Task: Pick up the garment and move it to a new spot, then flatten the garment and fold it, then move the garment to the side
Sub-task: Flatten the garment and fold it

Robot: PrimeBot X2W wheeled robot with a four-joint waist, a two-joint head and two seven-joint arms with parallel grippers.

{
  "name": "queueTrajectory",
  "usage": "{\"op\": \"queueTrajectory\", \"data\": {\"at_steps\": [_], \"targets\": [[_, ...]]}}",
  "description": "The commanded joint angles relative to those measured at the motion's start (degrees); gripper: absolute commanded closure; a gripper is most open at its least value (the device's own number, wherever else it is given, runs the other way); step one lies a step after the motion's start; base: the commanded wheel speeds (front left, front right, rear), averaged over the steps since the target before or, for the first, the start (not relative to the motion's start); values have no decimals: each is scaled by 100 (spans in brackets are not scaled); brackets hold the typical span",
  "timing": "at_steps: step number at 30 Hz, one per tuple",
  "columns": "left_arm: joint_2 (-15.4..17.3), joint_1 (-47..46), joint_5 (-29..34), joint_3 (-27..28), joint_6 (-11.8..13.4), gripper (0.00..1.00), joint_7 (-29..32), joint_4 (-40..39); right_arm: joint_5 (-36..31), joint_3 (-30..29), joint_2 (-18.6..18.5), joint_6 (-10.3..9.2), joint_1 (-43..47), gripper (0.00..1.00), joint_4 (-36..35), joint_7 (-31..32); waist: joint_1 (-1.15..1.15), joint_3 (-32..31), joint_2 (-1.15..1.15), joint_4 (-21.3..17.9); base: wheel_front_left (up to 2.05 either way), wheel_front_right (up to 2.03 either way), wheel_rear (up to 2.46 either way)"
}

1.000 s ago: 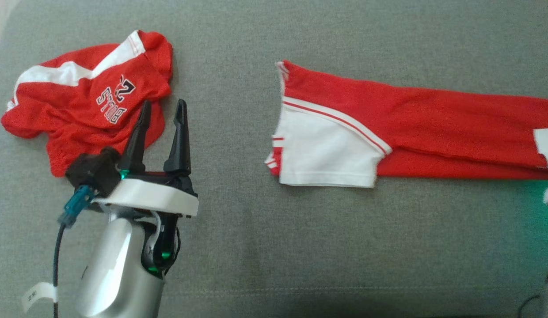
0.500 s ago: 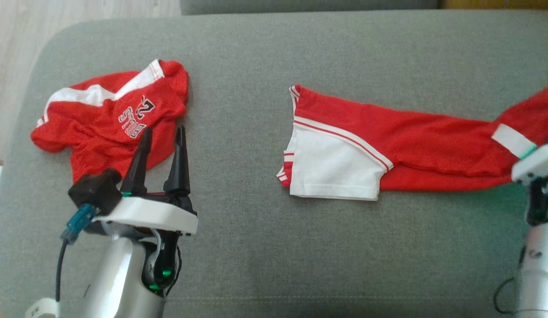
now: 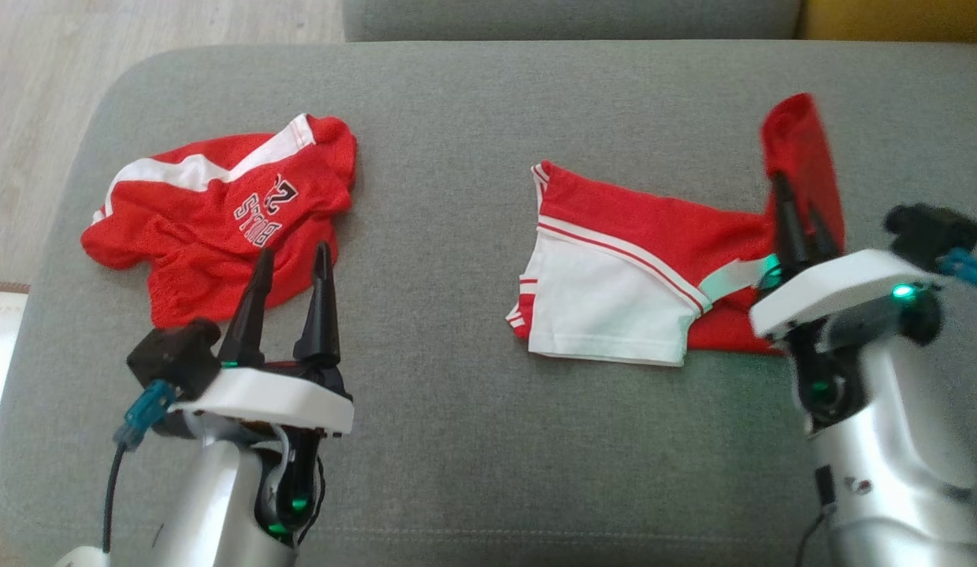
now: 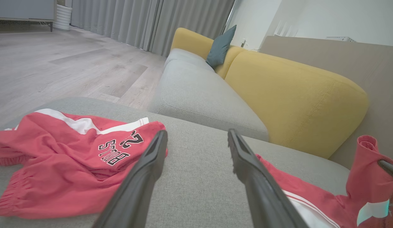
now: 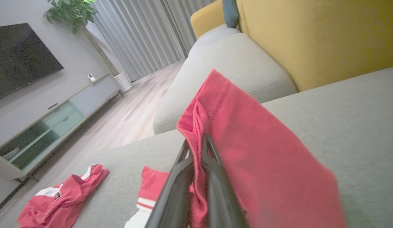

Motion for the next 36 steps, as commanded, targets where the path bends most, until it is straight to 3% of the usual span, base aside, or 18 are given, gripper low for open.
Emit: {"op": "queueTrajectory", "data": {"at_steps": [1, 13, 27, 28, 29, 36], "targets": [[45, -167, -11, 147, -7, 0, -30, -180, 211, 340, -1, 20, -145, 100, -105, -182, 0, 25, 0, 44, 0, 0, 0], [44, -200, -78, 41, 1, 0, -30, -138, 1353, 1931, -1, 20, -520, 100, 1230, -1376, 0, 235, 0, 378, 0, 0, 0], [44, -216, -151, -120, 29, 0, -30, -81, 2243, 3029, -1, 20, -998, 100, 2335, -1872, 0, 346, 0, 657, 0, 0, 0], [44, -216, -150, -130, 27, 0, -30, -74, 2308, 3118, -1, 20, -1014, 73, 2365, -1880, 0, 350, 0, 668, 0, 0, 0], [44, -216, -152, -139, 27, 0, -30, -68, 2389, 3216, -1, 20, -1021, 0, 2366, -1885, 0, 353, 0, 676, 0, 0, 0], [44, -209, -144, -94, 39, 0, -30, -13, 2758, 3892, -1, 20, -1047, 0, 2241, -1895, 0, 309, 0, 594, 0, 0, 0]]}}
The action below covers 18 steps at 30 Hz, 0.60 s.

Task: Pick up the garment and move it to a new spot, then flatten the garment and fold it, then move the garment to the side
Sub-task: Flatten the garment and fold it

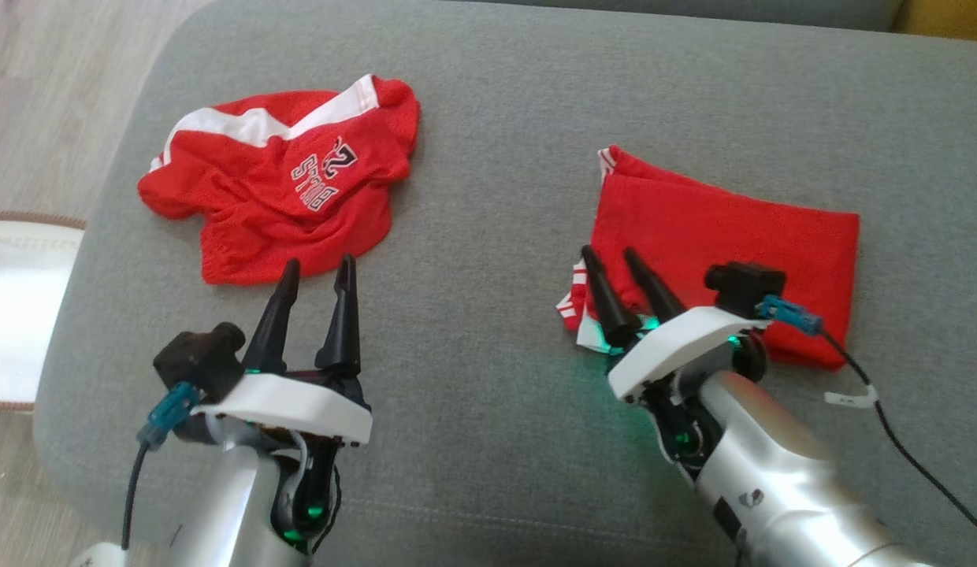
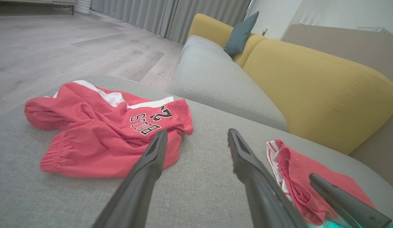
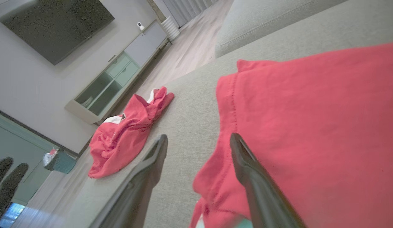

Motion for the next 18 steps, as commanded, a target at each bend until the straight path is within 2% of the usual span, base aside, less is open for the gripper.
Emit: {"op": "queueTrajectory", "data": {"at_steps": [1, 4, 6, 11, 18], "targets": [[43, -200, 2, 211, 32, 0, -30, -163, 161, 216, 67, 20, -144, 0, -236, -77, 0, -45, 0, -68, 0, 0, 0], [43, -184, 15, 252, 34, 0, -30, -170, 211, 327, 67, 20, -234, 0, -317, -77, 0, -112, 0, -189, 0, 0, 0], [43, -175, 21, 285, 28, 0, -30, -201, -128, 192, 67, 20, -385, 0, -251, -78, 0, -148, 0, -289, 0, 0, 0], [43, -138, 18, 353, 34, 0, -30, -336, -1785, -843, 57, 20, -603, 0, -211, -78, 0, -251, 0, -560, 0, 0, 0], [43, -99, 14, 361, 75, 0, -30, -476, -3957, -2423, -279, 20, -1, 0, -1124, -78, 0, -364, 0, -859, 0, 0, 0]]}}
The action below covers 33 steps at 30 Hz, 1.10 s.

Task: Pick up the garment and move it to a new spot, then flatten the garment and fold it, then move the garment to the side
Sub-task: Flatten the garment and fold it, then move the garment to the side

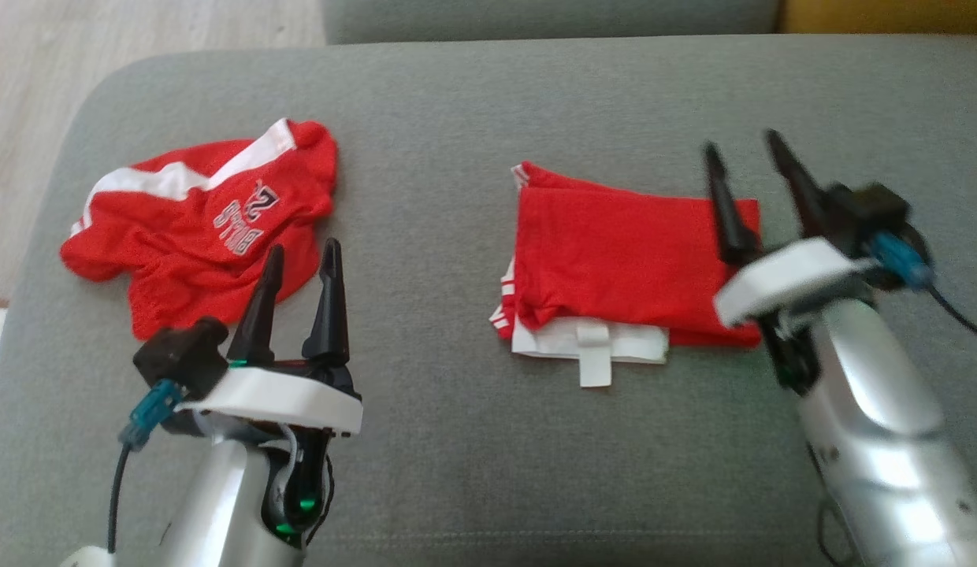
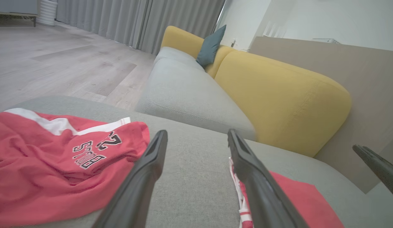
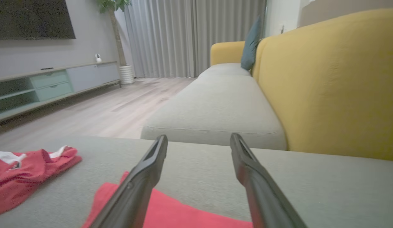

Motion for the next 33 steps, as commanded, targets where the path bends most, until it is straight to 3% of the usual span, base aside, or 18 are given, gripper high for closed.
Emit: {"op": "queueTrajectory", "data": {"at_steps": [1, 8, 15, 33], "targets": [[43, -110, 17, 217, 35, 0, -30, -220, -370, -172, 31, 20, 215, 0, -426, -61, 0, -55, 0, -115, 0, 0, 0], [43, -32, 2, 242, 56, 0, -30, -268, -1220, -971, 159, 20, 1142, 0, -1514, -61, 0, -135, 0, -325, 0, 0, 0], [43, 121, 261, 340, -4, 0, -30, -176, -1304, -1466, 344, 20, 1860, 0, -2149, -61, 0, -182, 0, -463, 0, 0, 0], [43, 178, 373, 368, -98, 0, -30, -158, -834, -1447, 390, 20, 2016, 0, -2024, 80, 0, -39, 0, -346, 0, 0, 0]]}}
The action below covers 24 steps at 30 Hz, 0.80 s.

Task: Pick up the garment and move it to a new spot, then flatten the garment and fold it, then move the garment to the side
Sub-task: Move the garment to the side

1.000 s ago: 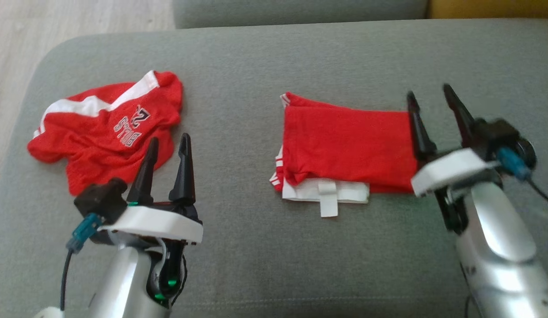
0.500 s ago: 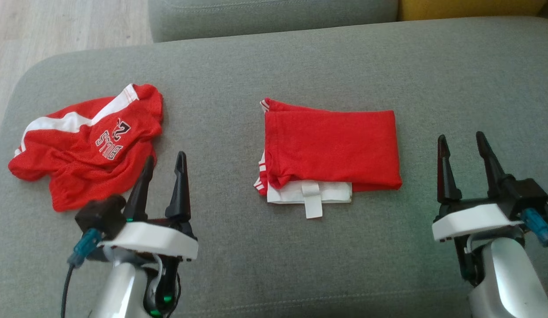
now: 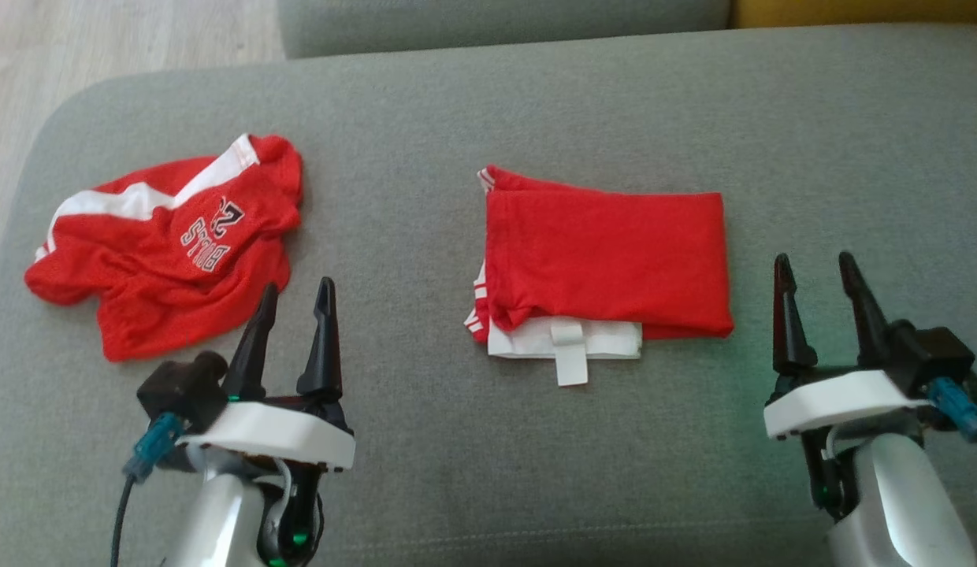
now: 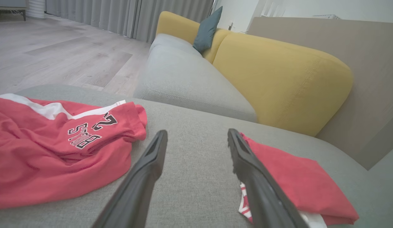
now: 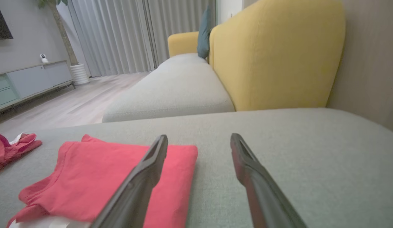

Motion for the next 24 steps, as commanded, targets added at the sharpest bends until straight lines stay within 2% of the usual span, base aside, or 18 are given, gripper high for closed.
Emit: {"op": "queueTrajectory", "data": {"at_steps": [1, 11, 24], "targets": [[41, -242, 16, 171, -38, 0, -30, -169, 198, 138, -5, 20, -242, 0, -26, 68, 0, 89, 0, 77, 0, 0, 0], [41, -501, 83, 70, -87, 0, -30, -104, 1080, 150, -4, 20, -895, 0, 1123, 490, 0, 576, 0, 462, 0, 0, 0], [41, -711, 123, 16, -104, 0, -30, 14, 1384, 232, -4, 20, -1563, 0, 2187, 554, 0, 974, 0, 711, 0, 0, 0]]}}
